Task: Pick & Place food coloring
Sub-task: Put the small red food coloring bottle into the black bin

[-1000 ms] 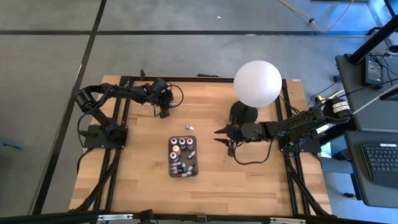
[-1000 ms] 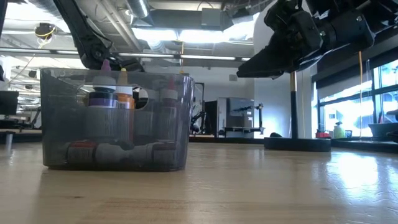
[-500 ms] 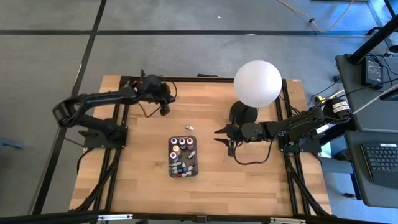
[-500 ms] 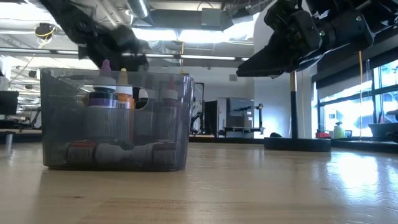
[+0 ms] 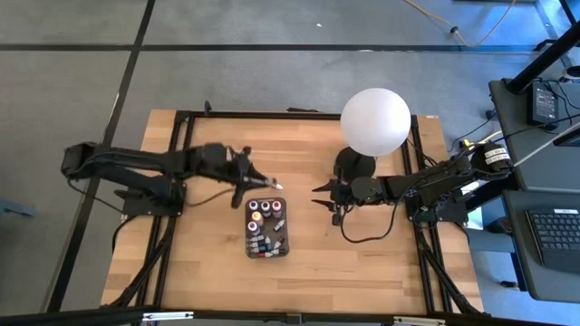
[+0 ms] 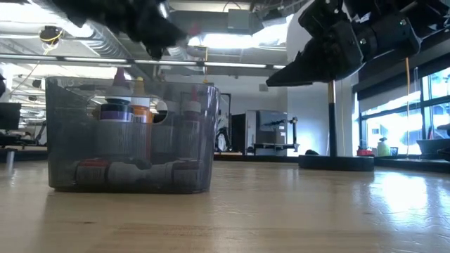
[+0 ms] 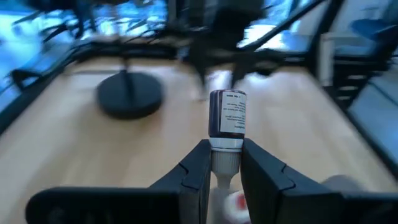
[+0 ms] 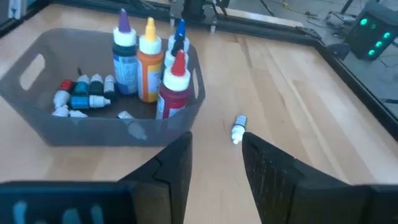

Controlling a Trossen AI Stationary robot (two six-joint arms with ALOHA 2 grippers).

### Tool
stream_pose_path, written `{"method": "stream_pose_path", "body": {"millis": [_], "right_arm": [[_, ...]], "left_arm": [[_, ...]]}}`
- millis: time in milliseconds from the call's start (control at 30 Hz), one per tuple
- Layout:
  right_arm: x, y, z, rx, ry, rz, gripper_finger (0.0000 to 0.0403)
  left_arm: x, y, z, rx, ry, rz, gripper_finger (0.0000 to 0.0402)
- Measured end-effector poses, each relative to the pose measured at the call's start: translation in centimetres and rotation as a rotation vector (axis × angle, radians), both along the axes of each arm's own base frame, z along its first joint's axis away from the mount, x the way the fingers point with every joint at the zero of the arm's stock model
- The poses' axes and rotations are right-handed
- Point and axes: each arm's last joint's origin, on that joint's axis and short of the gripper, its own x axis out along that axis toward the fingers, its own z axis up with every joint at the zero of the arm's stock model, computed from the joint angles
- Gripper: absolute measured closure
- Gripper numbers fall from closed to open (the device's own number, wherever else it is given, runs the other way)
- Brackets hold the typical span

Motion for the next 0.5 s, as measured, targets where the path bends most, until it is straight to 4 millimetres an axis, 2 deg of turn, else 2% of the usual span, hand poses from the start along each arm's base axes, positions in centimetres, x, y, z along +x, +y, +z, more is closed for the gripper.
{"method": "stream_pose_path", "body": {"millis": [133, 300, 500], "right_arm": [[-0.2, -0.6, -0.5, -0.012, 0.059, -0.019, 0.026], [-0.5, -1.3, -1.3, -0.019, 0.15, -0.048, 0.026], [-0.5, -1.6, -1.3, 0.011, 0.15, -0.073, 0.026]], "left_arm": [[0.6, -3.6, 0.2, -0.016, 0.004, -0.02, 0.0336], [1.8, -7.1, 1.4, 0.01, 0.074, -0.002, 0.0336], [4.1, -9.6, 0.0, -0.018, 0.264, 0.045, 0.0336]]}}
